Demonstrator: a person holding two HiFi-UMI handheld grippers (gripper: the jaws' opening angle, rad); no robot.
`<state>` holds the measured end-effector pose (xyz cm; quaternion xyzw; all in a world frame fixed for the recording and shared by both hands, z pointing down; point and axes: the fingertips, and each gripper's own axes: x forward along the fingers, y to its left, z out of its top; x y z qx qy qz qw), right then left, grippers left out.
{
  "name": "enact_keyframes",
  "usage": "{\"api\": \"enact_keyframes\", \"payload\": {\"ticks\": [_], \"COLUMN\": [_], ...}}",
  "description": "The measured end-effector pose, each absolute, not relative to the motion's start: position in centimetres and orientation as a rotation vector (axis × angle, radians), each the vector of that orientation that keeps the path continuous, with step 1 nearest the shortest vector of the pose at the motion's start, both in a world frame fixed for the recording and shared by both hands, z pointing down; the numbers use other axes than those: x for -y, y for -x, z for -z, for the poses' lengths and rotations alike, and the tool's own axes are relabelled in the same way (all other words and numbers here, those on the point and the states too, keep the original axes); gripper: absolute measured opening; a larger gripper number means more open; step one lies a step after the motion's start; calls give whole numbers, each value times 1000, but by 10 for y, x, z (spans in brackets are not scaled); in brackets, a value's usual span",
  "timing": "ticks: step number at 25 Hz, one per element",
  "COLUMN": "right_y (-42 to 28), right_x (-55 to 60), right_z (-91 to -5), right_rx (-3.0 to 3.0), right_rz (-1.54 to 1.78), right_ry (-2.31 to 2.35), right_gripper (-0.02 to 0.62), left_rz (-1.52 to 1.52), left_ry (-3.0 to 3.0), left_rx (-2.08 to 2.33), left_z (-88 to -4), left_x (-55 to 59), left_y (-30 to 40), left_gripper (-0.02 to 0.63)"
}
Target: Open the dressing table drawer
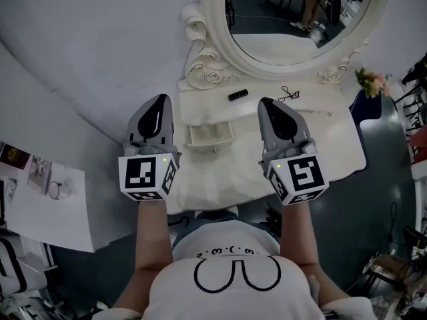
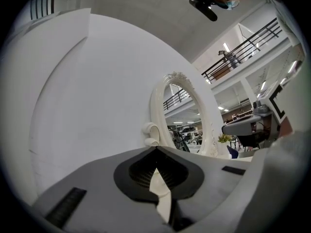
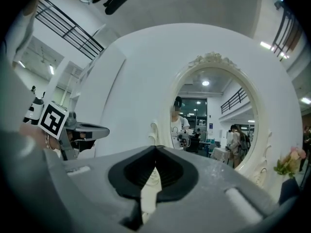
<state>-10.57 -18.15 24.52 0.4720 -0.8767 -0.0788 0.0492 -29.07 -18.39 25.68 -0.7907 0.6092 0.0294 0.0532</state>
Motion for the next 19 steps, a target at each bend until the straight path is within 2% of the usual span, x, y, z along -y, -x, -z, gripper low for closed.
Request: {"api": "enact_keyframes", "payload": {"ticks": [19], "right_y": [108], "right_x": [180], "right_z": [-236], "right_rx": [2694], "right_rz": [263], "right_ry": [-1420], "right_gripper": [0], "left_rz": [-91], "left_ry": [2398], "left_rx": [-1806], "left_z": [-245], "left_x": [179], "left_y": [286], "left_gripper": [-2]}}
